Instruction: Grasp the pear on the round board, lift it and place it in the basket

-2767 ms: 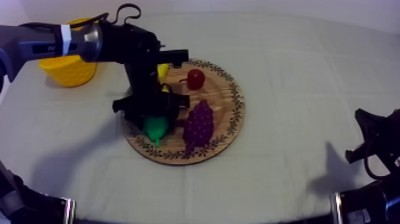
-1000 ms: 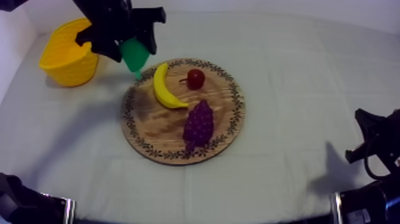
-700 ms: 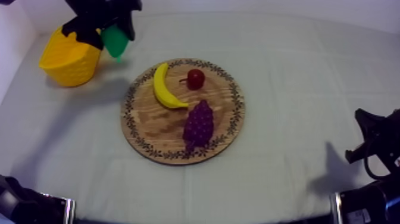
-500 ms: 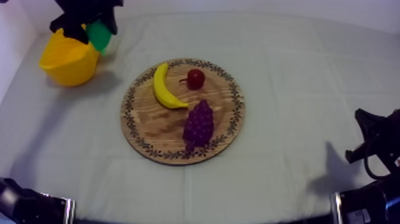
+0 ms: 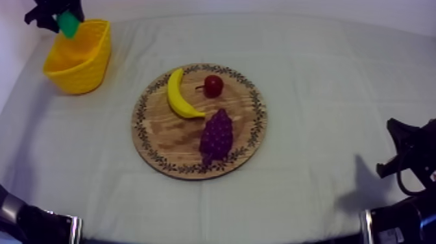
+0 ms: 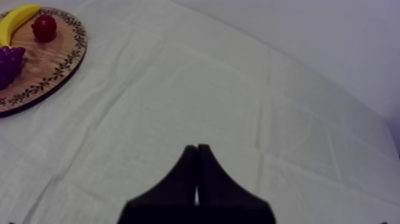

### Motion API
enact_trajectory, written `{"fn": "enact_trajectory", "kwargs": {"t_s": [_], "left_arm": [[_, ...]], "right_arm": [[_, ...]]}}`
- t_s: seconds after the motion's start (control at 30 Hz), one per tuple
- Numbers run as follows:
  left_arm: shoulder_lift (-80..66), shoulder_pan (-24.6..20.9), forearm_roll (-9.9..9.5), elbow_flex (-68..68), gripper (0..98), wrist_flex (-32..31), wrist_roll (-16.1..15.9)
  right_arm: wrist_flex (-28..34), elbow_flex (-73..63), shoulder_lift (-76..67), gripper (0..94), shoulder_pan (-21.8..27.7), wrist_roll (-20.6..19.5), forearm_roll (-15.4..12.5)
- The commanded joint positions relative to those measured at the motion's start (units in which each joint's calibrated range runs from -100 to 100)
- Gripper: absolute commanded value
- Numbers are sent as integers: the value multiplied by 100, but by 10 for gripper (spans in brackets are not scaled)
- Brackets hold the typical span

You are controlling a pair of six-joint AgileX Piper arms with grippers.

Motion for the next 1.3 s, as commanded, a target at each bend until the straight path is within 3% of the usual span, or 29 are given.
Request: {"fn": "enact_trajectory", "kwargs": {"t_s": [0.0,0.6,1.27], "left_arm": [[138,-143,-12,-239,533,5,-38],[764,-335,12,-883,535,5,-129],[1656,-387,103,-686,541,-306,-89]], "right_arm": [[2,-2,-3,2,0,0,1],[2,-2,-3,2,0,0,1],[2,-2,-3,2,0,0,1]]}}
